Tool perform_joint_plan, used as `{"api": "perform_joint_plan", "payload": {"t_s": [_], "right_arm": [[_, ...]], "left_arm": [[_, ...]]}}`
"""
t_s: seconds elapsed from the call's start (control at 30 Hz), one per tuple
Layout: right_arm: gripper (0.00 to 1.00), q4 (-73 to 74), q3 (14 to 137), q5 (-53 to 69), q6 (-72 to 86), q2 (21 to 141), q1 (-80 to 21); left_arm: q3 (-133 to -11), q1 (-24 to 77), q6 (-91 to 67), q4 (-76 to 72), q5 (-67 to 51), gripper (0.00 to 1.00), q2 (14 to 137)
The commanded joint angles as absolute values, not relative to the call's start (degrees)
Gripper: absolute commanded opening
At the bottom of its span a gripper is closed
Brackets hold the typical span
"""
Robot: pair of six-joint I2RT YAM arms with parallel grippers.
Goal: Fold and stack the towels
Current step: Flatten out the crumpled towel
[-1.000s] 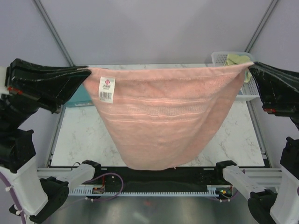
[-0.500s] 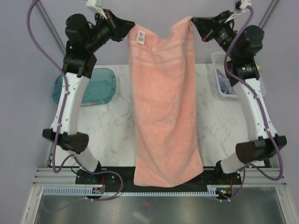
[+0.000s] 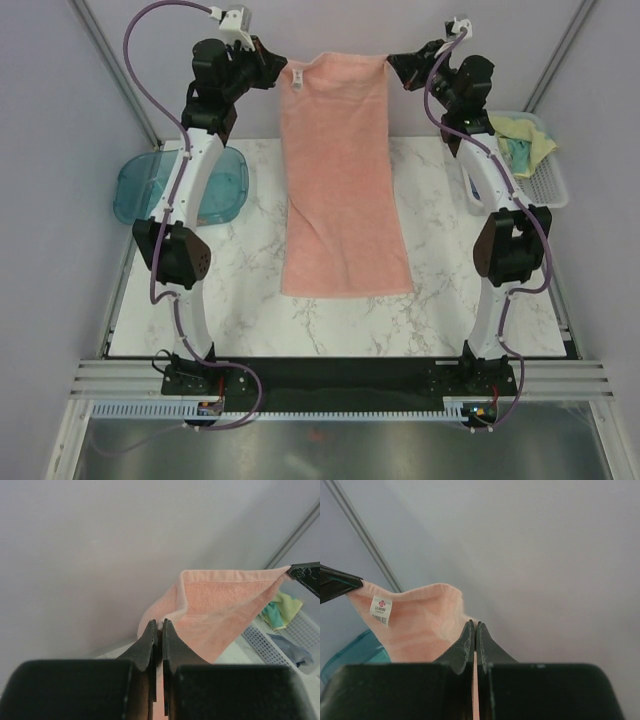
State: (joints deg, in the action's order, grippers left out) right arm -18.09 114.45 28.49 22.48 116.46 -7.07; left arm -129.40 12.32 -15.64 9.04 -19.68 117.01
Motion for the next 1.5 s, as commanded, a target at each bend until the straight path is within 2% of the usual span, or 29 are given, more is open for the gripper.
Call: {"api": "perform_joint_plan", "payload": {"t_s": [0.0,0.37,0.57,0.73,0.93,1.07,1.17,1.27,1.47], "right_arm": [[0.00,-28.99,116.90,31.72,21.97,118.99,-6.24],[0.00,-38.23,106.35,40.78,20.83,122.52,-1.59],[0.00,-37.10,107.31,41.22,20.22,122.08,1.66],[0.00,-36.65,108.46,46.66,23.10,121.29,1.76],[0.00,-45.79,90.81,48.95,28.21,113.39,0.53],[0.00,-43.86,78.88,47.55,26.46,107.16,-1.49],[0.00,-39.50,74.89,45.71,23.22,102.94,-1.50],[0.00,-30.78,76.02,43.96,16.97,98.97,-1.49],[0.00,-21.72,82.69,39.73,12.22,92.64,-1.49]], "left_arm": [[-130.96,12.31,-9.51,1.50,-17.23,0.02,118.90],[-120.59,11.61,-4.66,1.14,-18.54,0.02,119.62],[-118.39,10.63,-6.68,0.26,-22.76,0.02,117.51],[-117.43,10.55,-8.43,0.70,-25.40,0.02,116.02],[-106.01,10.81,-16.51,0.18,-25.13,0.02,110.13],[-95.73,11.16,-21.96,-3.07,-25.31,0.02,104.87],[-89.13,11.34,-21.97,-3.69,-23.29,0.02,99.94],[-87.19,11.34,-21.18,-3.96,-24.25,0.02,96.34],[-92.89,11.25,-21.71,-3.78,-26.45,0.02,93.26]]}}
